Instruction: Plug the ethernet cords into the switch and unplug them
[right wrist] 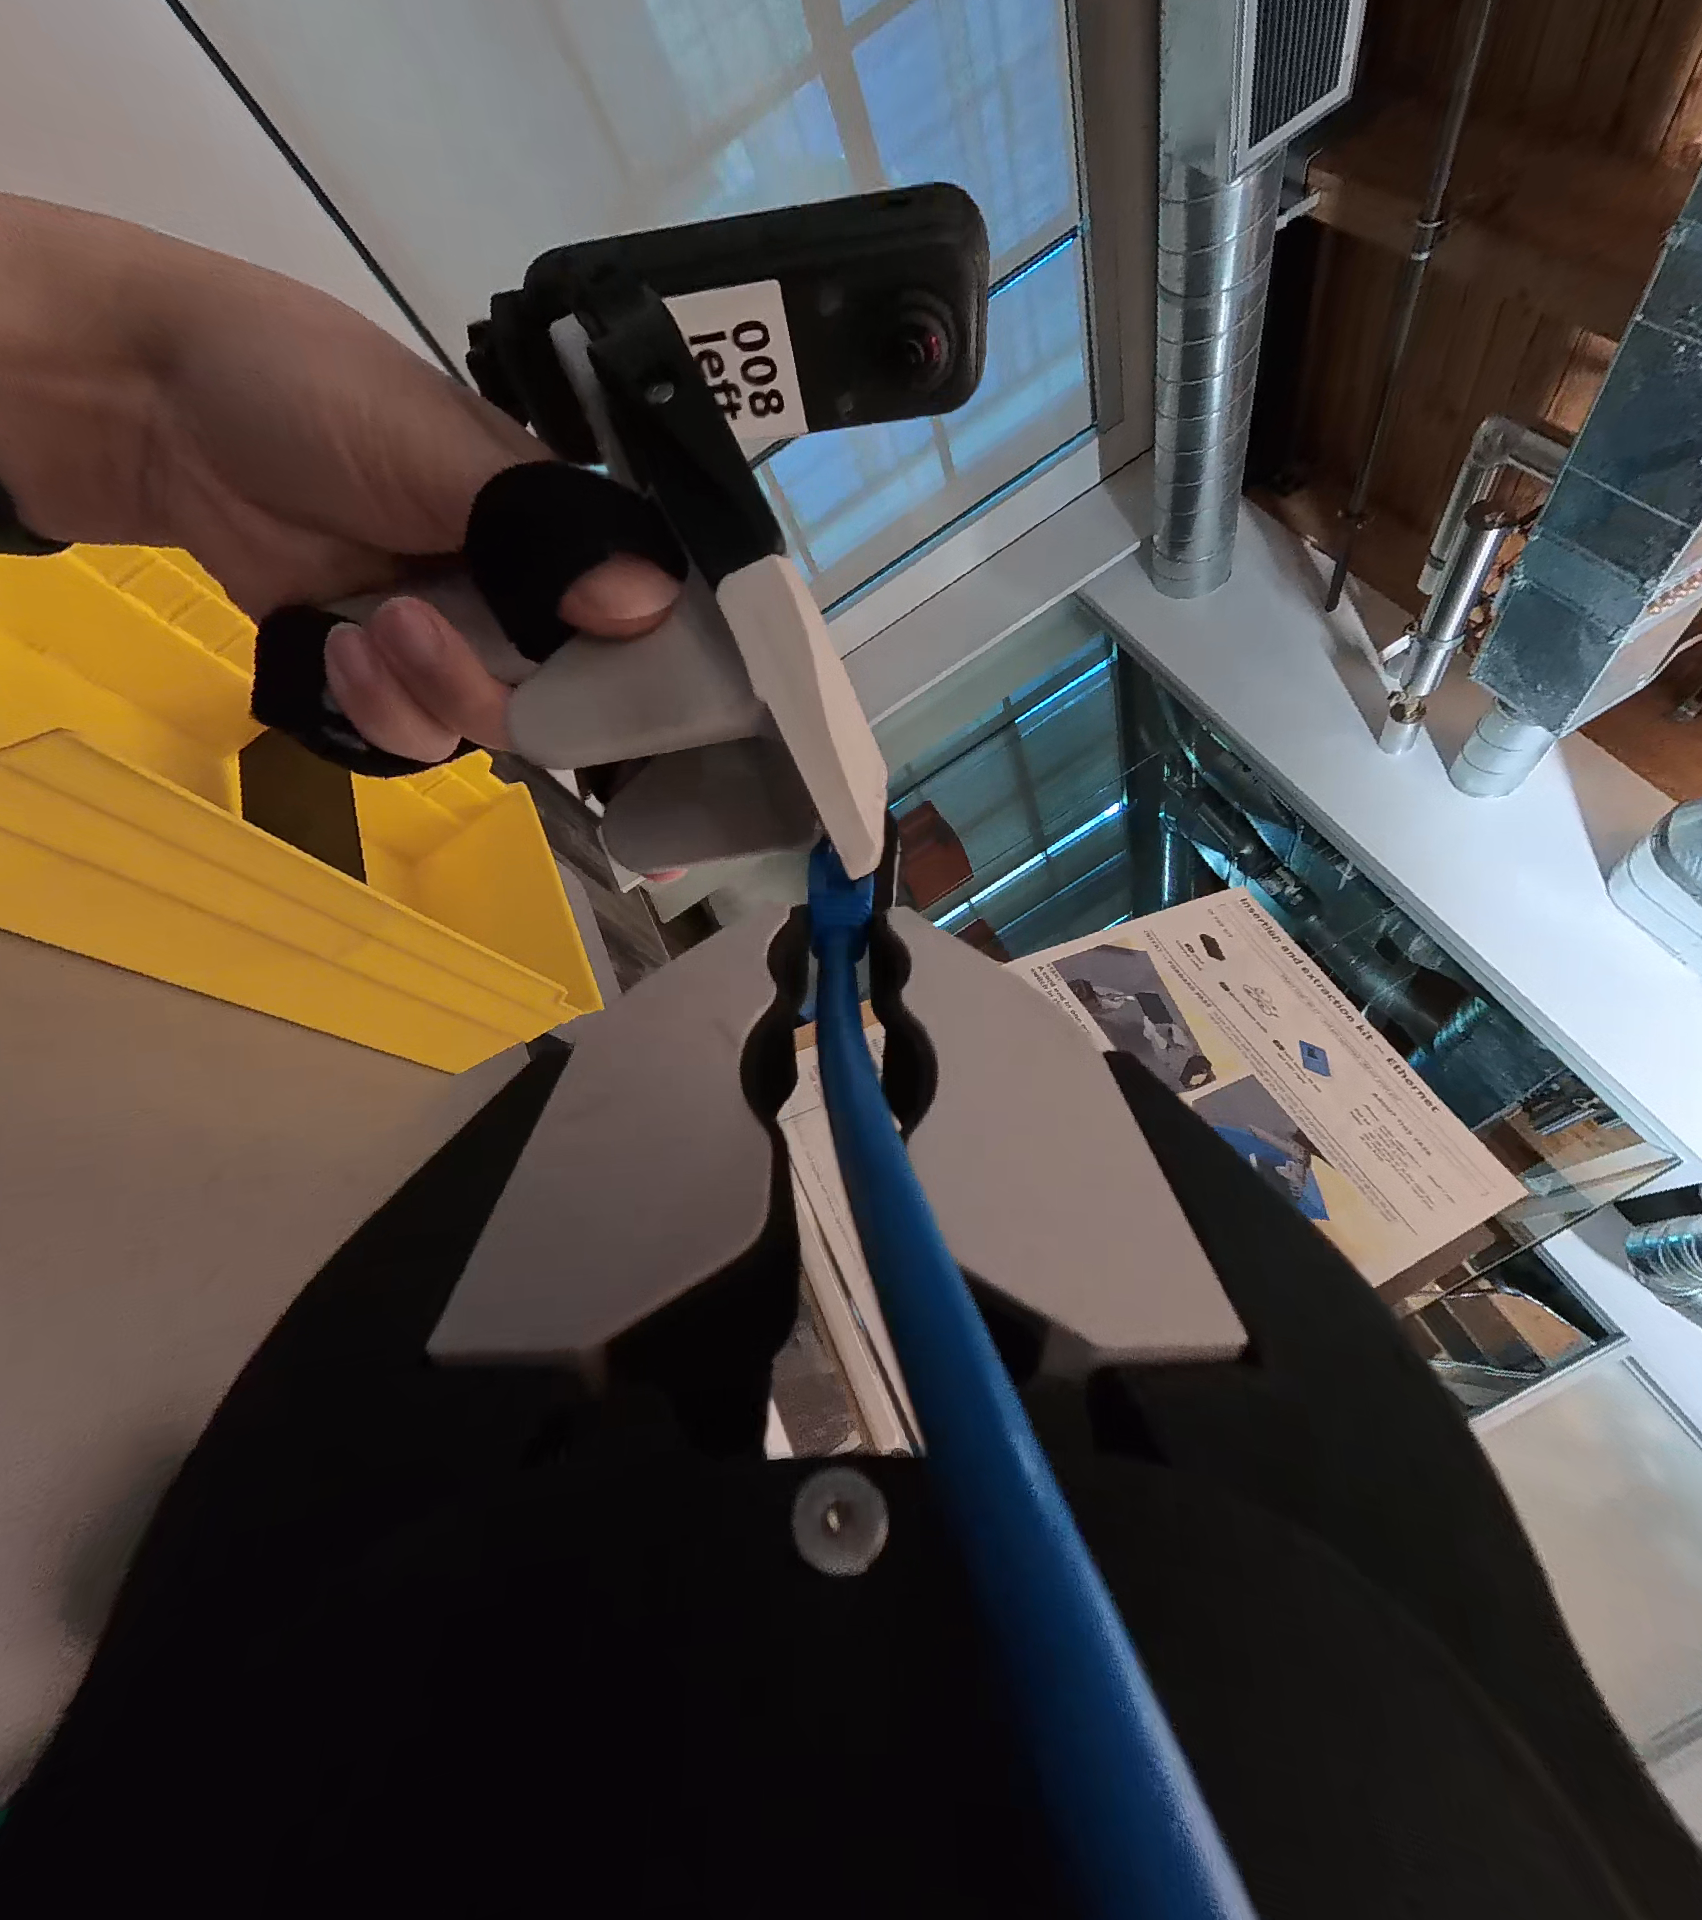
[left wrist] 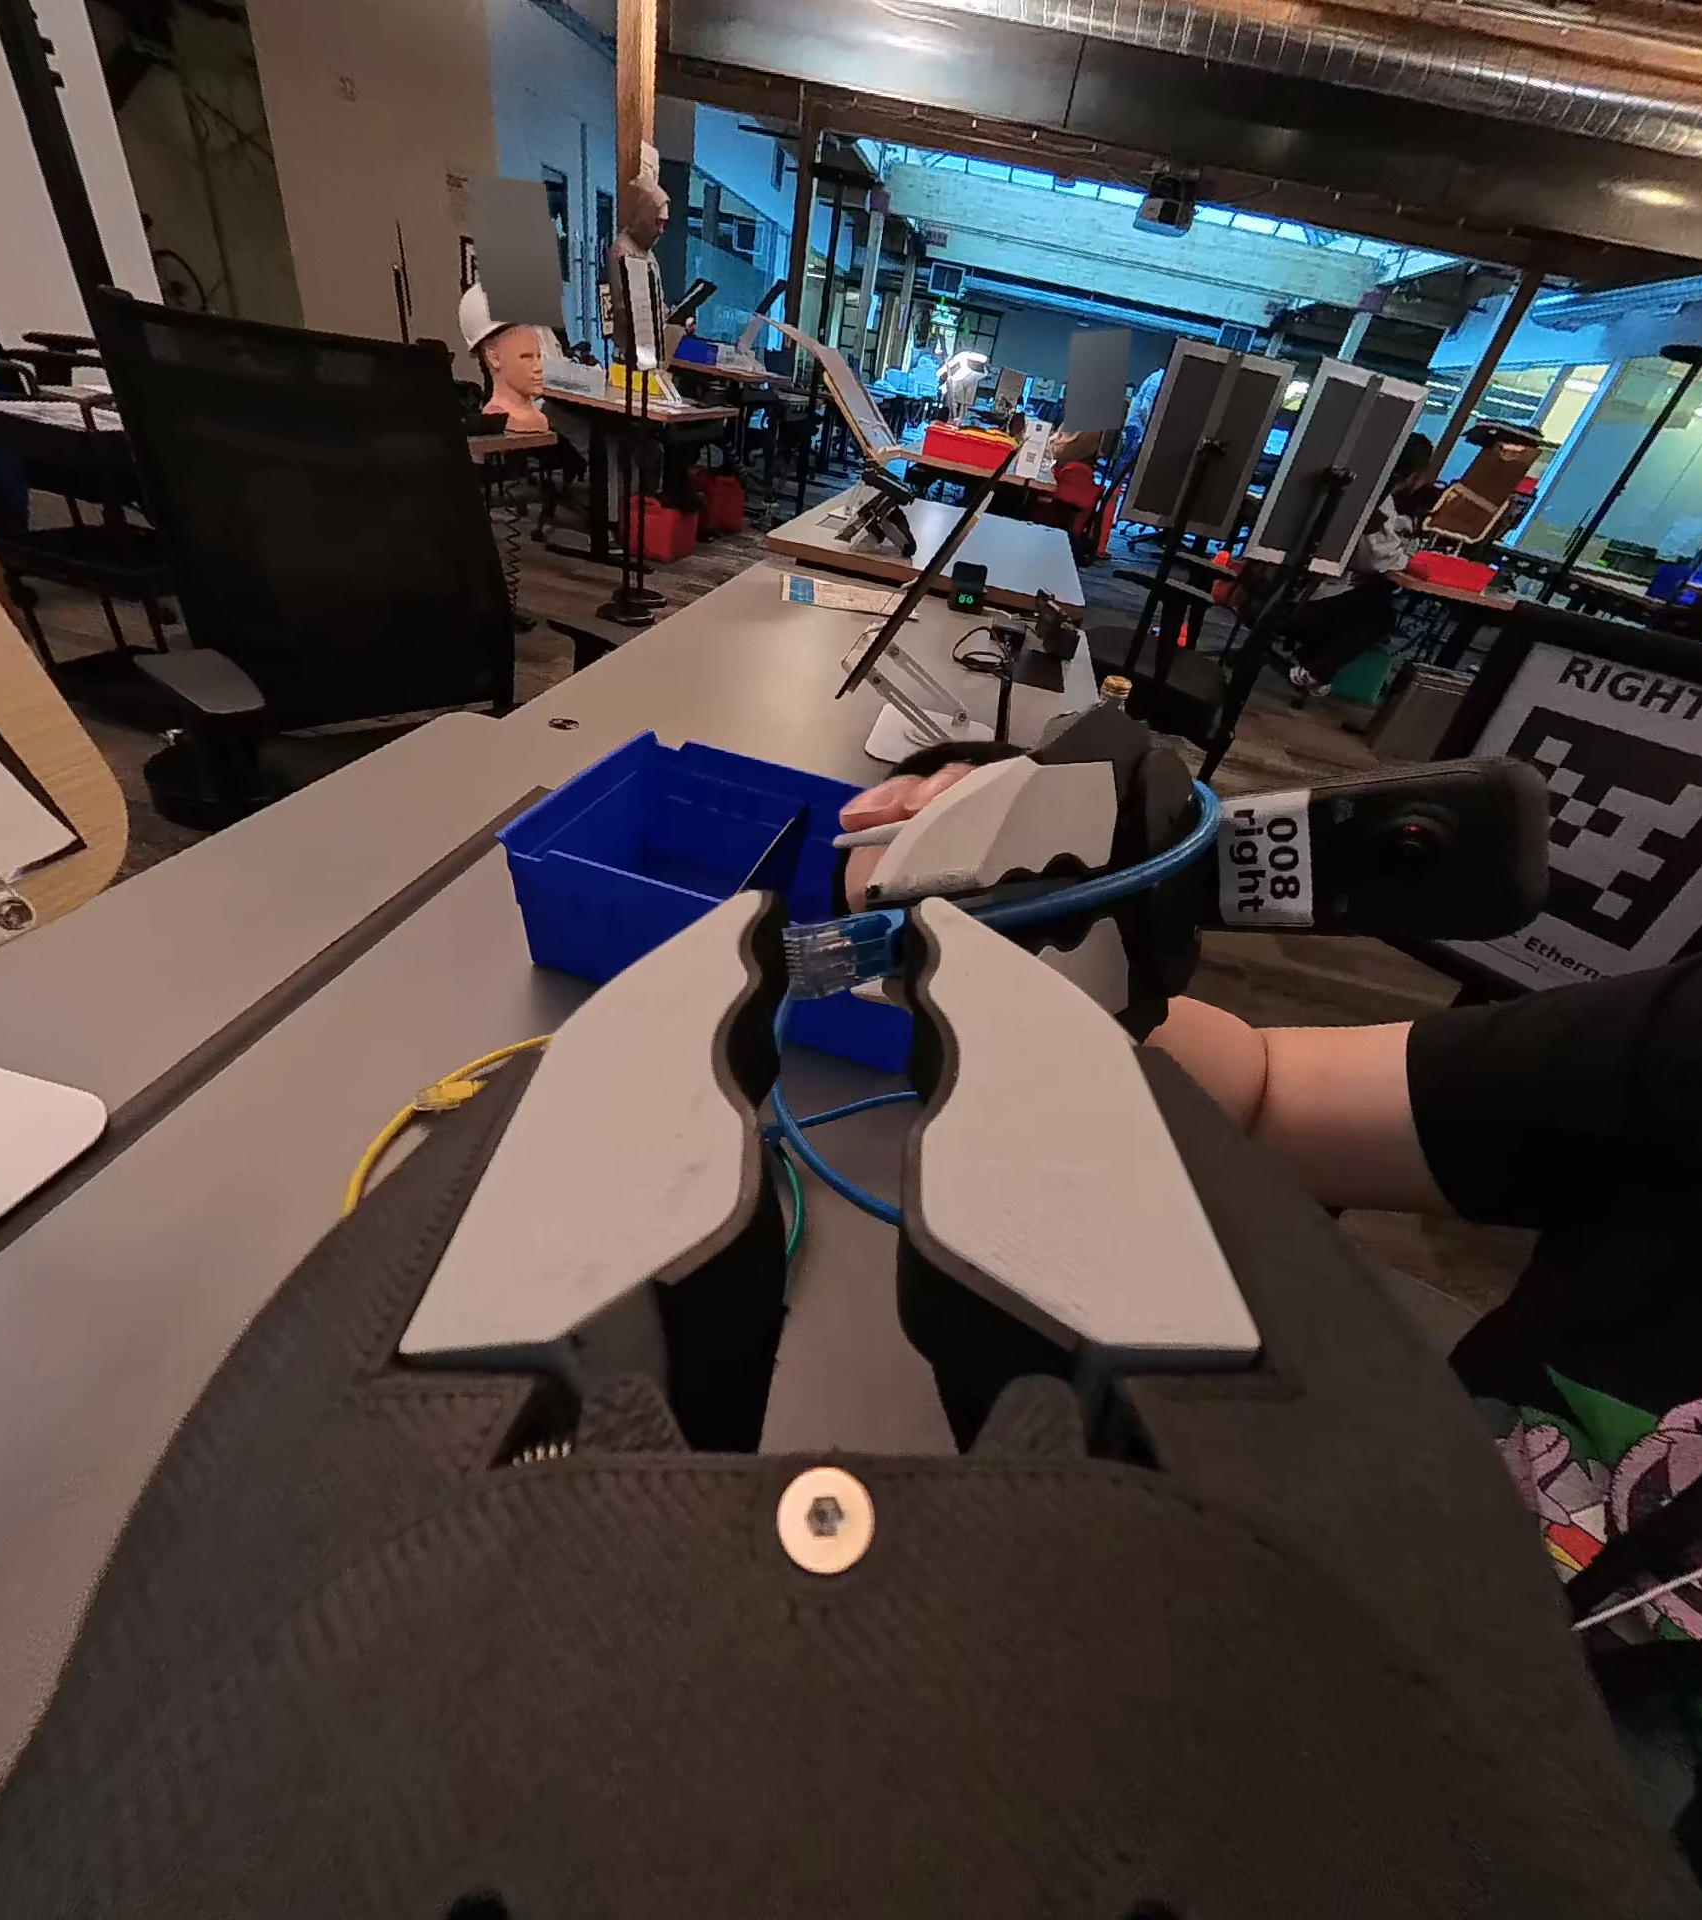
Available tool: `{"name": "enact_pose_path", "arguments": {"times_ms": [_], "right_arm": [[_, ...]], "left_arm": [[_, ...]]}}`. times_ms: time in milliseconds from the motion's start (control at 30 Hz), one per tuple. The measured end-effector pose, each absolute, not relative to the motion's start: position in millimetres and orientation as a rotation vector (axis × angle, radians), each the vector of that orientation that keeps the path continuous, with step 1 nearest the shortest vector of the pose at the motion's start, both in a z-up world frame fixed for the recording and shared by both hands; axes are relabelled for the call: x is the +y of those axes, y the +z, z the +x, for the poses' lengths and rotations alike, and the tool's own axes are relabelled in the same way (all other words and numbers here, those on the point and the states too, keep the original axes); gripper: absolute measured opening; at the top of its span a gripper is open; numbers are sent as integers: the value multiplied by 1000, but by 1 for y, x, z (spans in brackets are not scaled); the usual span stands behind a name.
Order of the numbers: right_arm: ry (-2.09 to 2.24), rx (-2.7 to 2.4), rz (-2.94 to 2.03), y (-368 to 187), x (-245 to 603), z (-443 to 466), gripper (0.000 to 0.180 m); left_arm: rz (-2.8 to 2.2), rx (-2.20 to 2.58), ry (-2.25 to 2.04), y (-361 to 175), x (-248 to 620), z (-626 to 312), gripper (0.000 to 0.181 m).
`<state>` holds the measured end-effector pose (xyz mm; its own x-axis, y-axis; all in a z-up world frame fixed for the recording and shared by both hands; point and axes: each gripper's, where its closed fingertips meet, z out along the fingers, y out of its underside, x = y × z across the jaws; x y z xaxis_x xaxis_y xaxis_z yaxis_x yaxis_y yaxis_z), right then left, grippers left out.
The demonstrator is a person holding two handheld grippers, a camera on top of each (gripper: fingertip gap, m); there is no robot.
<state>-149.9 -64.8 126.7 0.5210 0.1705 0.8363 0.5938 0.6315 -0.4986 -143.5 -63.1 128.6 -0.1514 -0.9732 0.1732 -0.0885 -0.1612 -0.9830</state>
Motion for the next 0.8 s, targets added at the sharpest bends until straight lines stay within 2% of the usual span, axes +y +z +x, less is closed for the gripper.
{"name": "enact_pose_path", "arguments": {"times_ms": [333, 533, 800], "right_arm": [[-365, -1034, -835, 127, -71, -148, 11], [-392, -985, -884, 138, -65, -122, 11], [-427, -824, -971, 176, -75, -46, 11]], "left_arm": [[-1317, 1290, -1531, 128, -63, -142, 23], [-1371, 1104, -1397, 129, -19, -157, 43], [-1886, 1360, -983, -9, 10, -115, 57]]}}
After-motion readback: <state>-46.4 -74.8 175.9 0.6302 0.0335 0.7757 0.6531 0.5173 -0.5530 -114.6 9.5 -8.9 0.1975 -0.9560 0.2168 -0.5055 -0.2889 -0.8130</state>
